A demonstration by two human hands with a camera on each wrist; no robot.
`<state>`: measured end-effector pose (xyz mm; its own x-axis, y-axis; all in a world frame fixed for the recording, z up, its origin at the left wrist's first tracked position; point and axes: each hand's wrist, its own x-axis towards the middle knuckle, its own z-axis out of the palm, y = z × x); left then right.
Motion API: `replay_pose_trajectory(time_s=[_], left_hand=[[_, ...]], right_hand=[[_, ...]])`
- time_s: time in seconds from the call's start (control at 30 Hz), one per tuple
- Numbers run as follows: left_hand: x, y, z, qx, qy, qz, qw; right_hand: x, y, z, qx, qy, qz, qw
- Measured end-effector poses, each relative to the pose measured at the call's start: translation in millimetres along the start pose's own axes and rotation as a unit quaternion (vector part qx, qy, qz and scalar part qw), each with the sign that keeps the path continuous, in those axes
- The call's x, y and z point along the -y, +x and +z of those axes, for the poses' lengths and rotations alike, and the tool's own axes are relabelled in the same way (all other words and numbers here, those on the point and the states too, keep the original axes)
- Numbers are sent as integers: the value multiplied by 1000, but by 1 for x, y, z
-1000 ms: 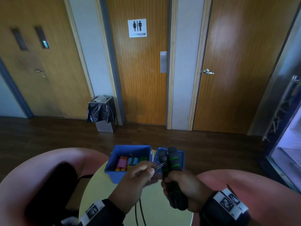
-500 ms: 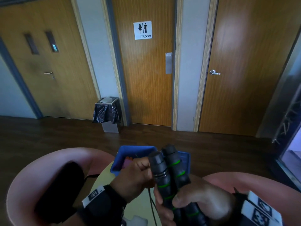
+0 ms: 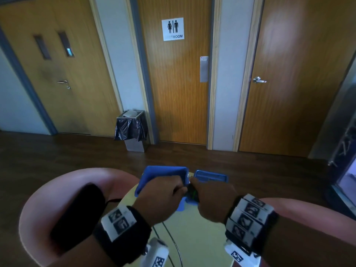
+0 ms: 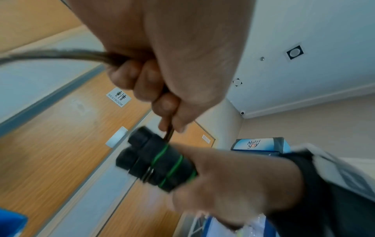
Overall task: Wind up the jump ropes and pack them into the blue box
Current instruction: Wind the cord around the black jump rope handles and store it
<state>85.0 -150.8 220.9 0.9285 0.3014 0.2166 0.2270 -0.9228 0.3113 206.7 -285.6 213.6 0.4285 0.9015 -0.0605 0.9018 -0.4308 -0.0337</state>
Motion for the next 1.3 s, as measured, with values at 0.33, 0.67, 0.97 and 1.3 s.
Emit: replay_pose_trajectory(time_s=[0.33, 0.67, 0.97, 1.3], left_hand=[[-18, -21, 29, -42, -524, -256, 811], [-20, -9, 8, -81, -726, -197, 654], [8, -10, 3, -136, -292, -157, 934], [78, -18, -11, -163, 1, -88, 983]], right_hand=[[-9, 30, -5, -167, -127, -21, 978], [2, 39, -25, -256, -151, -34, 954], [16, 68, -13, -169, -150, 36, 973], [65, 101, -23, -41, 64, 14, 997]])
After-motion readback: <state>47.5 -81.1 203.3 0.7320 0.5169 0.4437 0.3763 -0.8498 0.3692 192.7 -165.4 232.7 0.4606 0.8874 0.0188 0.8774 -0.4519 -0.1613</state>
